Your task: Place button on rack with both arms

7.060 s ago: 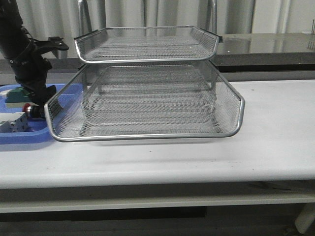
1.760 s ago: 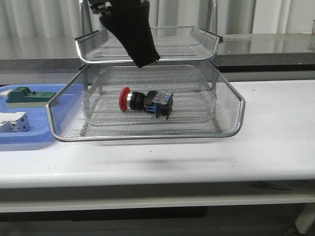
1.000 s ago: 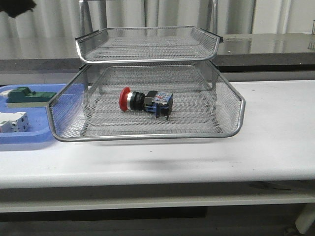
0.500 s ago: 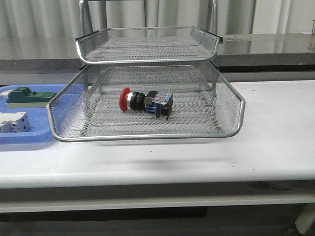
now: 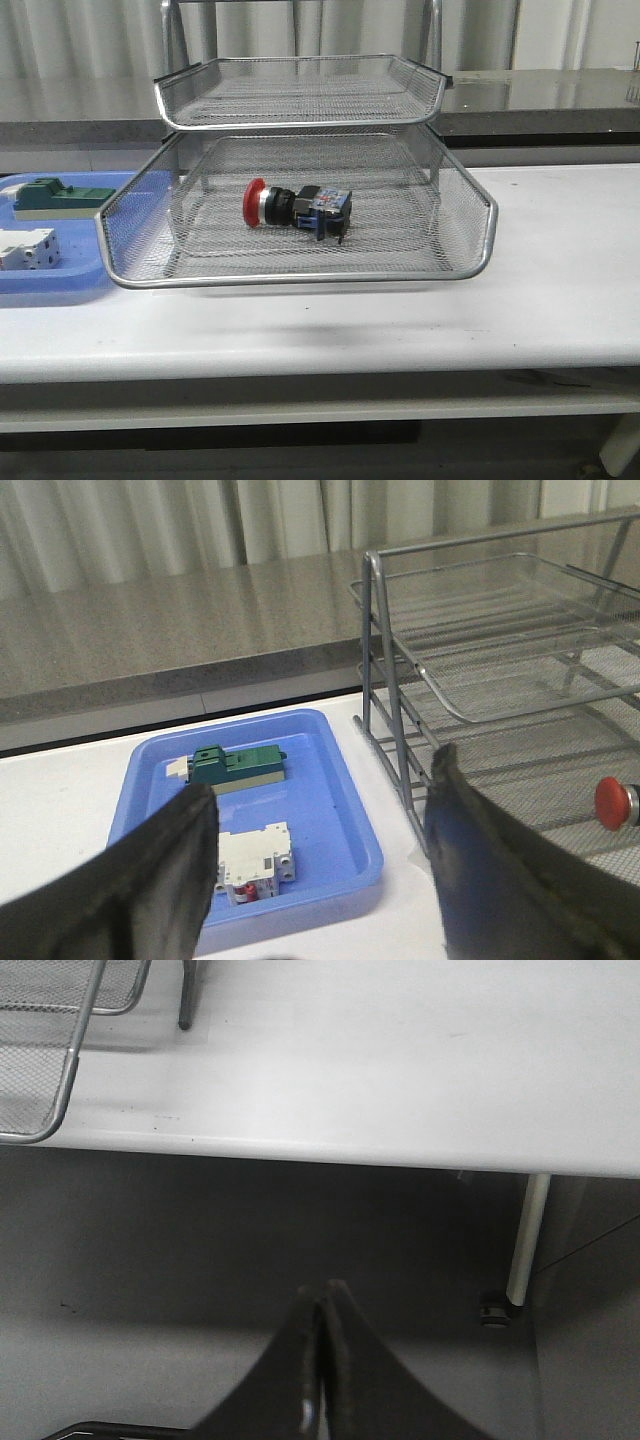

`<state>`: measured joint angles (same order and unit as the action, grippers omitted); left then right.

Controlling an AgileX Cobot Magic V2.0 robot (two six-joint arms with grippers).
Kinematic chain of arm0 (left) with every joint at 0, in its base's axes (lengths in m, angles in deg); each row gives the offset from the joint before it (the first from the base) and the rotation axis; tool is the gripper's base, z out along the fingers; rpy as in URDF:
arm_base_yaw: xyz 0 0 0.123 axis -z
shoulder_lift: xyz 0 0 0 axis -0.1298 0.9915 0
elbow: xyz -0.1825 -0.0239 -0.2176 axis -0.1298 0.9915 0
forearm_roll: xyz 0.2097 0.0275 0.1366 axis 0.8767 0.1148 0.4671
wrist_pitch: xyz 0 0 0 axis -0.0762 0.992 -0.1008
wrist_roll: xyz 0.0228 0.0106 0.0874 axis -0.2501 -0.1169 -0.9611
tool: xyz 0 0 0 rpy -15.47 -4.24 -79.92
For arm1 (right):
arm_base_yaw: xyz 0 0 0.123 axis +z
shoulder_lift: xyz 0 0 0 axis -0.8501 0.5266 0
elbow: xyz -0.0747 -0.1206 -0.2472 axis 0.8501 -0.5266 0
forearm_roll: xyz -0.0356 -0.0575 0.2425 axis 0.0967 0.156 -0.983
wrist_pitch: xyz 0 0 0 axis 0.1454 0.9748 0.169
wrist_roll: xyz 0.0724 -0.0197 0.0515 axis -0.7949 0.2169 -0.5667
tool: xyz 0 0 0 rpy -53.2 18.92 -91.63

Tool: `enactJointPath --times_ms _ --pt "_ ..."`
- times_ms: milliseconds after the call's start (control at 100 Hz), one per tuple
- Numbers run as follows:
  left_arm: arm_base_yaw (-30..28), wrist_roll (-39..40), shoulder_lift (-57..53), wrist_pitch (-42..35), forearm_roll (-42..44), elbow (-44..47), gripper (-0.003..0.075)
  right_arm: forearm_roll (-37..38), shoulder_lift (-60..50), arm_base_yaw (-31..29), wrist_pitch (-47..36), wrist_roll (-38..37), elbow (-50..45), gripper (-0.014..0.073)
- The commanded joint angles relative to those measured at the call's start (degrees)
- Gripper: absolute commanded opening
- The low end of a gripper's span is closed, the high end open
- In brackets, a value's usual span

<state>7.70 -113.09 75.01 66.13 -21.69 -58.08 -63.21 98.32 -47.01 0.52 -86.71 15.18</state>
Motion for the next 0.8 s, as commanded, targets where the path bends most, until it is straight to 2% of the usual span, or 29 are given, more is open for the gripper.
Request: enactJointPath --times_ms 0,160,230,590,680,790 --pt "-0.1 0.6 -2.7 -6.9 -1.8 1.7 0.0442 1.2 0.1 -0.2 -3.0 0.1 1.9 -0.0066" --pt "-0.1 0.6 -6.1 -9.1 -1.8 7.0 0.0442 1.2 0.1 -0.2 -3.0 0.1 1.9 -0.0066" --pt "-0.1 0.6 -6.2 -11.8 -5.3 8.1 0.0442 1.2 0.1 -0.2 -3.0 0.1 1.9 -0.0066" --pt "-0.1 0.6 -6.2 -12.6 -6.4 8.5 0.0435 1.2 0.1 -0.2 -3.0 0.1 1.9 -0.0066" --pt "-0.1 0.6 -6.2 -12.4 -6.4 8.5 0.037 1.2 0.1 -0.2 -3.0 0.1 1.9 -0.0066" --pt "-0.1 0.6 -6.2 -12.4 -6.4 8.5 0.0214 1.2 0.1 -0.2 -3.0 0.1 1.9 -0.0066"
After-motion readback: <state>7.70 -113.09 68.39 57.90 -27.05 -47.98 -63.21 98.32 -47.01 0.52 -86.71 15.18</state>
